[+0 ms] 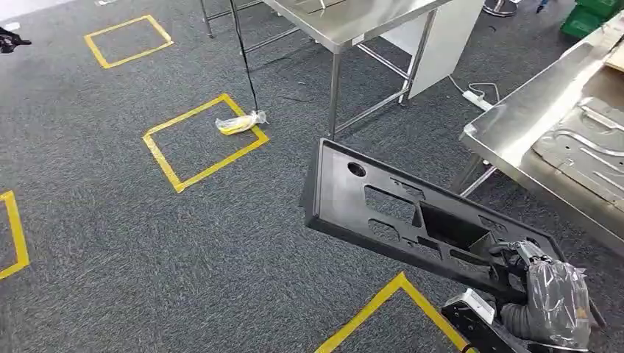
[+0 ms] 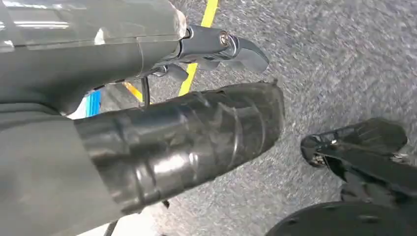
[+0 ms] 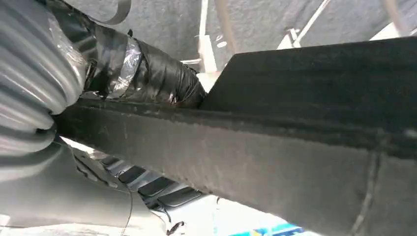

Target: Take the parts from the cabinet and place them on the table.

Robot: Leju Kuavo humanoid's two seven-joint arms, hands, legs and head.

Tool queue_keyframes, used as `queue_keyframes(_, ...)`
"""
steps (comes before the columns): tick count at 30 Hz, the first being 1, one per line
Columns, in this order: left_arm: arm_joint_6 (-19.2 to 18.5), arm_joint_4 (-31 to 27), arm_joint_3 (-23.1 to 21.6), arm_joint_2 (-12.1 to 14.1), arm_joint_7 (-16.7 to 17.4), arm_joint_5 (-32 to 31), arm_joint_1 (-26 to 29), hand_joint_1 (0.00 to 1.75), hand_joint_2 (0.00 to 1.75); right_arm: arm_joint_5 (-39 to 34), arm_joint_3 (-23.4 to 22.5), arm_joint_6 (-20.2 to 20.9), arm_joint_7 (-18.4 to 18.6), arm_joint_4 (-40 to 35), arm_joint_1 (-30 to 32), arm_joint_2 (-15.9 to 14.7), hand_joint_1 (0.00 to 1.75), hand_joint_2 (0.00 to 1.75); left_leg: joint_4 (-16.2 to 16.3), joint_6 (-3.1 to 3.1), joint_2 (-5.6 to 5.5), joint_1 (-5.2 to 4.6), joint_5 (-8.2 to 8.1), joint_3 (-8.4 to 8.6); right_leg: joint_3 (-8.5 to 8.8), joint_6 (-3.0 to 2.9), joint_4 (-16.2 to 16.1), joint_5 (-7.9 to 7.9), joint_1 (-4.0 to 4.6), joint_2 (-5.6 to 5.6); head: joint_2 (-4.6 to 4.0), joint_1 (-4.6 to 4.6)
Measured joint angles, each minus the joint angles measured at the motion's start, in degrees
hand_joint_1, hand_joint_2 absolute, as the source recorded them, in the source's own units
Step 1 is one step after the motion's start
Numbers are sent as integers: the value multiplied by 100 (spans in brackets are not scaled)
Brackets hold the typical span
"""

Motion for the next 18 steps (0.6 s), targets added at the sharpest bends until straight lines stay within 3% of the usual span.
queue_keyframes(1,-28,0,2,-9,6,0,3,0,0,2,0,-11,2,0,-26,9,175,175,671,-12,-470,8,-435,-310,-23,-57,-2,16,4,116,0,0)
queue_keyframes(2,-68,0,4,-22,33,0,40,0,0,0,-4,-26,0,0,-36,28,175,175,1892,-2,-560,6,-803,-966,-29,-78,18,7,43,359,0,0)
queue_keyframes(3,-83,0,4,-24,44,0,45,0,0,-2,-13,-26,-4,0,-36,33,175,175,1744,19,-568,6,-603,-943,-20,-84,30,0,51,447,0,2)
queue_keyframes(5,-101,-7,7,-24,52,0,51,0,0,-11,-42,-31,-7,0,-36,33,175,175,856,79,-660,5,-13,-604,-1,-79,49,-20,56,602,0,2)
queue_keyframes(6,-103,-13,7,-24,52,0,53,0,0,-11,-63,-39,-7,0,-38,35,175,175,310,122,-890,-1,258,-392,-2,-74,55,-23,52,673,0,2)
queue_keyframes(7,-103,-22,11,-24,55,0,51,0,0,-13,-72,-44,-7,0,-43,42,175,175,152,140,-1165,7,188,-337,-18,-51,64,-22,49,715,0,7)
queue_keyframes(9,-111,-33,15,-33,57,0,57,0,0,-15,-79,-46,-9,0,-51,46,175,175,83,140,-1023,-35,236,-322,-69,38,65,1,27,862,0,6)
queue_keyframes(11,-118,-44,15,-43,66,0,45,0,0,-17,-92,-48,-9,0,-38,48,175,175,32,196,-891,-18,270,-291,-90,123,12,44,39,1010,0,5)
queue_keyframes(12,-136,-48,15,-68,66,0,37,0,0,-26,-107,-48,-22,-2,-36,50,175,175,-68,252,-788,37,335,-266,-91,125,73,5,17,893,0,0)
queue_keyframes(13,-142,-61,17,-72,63,0,50,0,0,-39,-127,-46,-37,-2,-42,55,175,175,-109,287,-716,27,347,-247,-182,137,249,-150,58,552,0,18)
queue_keyframes(14,-173,-77,17,-72,63,2,62,0,0,-59,-142,-39,-57,-2,-67,57,175,175,-117,304,-638,23,352,-246,-369,165,618,-391,49,334,0,11)
queue_keyframes(16,-201,-79,26,-85,63,0,73,0,0,-74,-146,-26,-94,0,-93,70,175,175,-108,305,-476,5,333,-257,-795,214,1496,-796,12,188,0,13)
queue_keyframes(17,-208,-81,33,-90,63,0,72,0,0,-87,-151,-18,-107,0,-90,74,175,175,-105,301,-398,3,323,-261,-900,231,1718,-842,6,173,0,11)
queue_keyframes(18,-216,-83,37,-94,63,0,70,0,0,-98,-157,-7,-118,4,-90,76,175,175,-101,288,-316,3,307,-257,-873,246,1681,-739,-2,165,0,15)
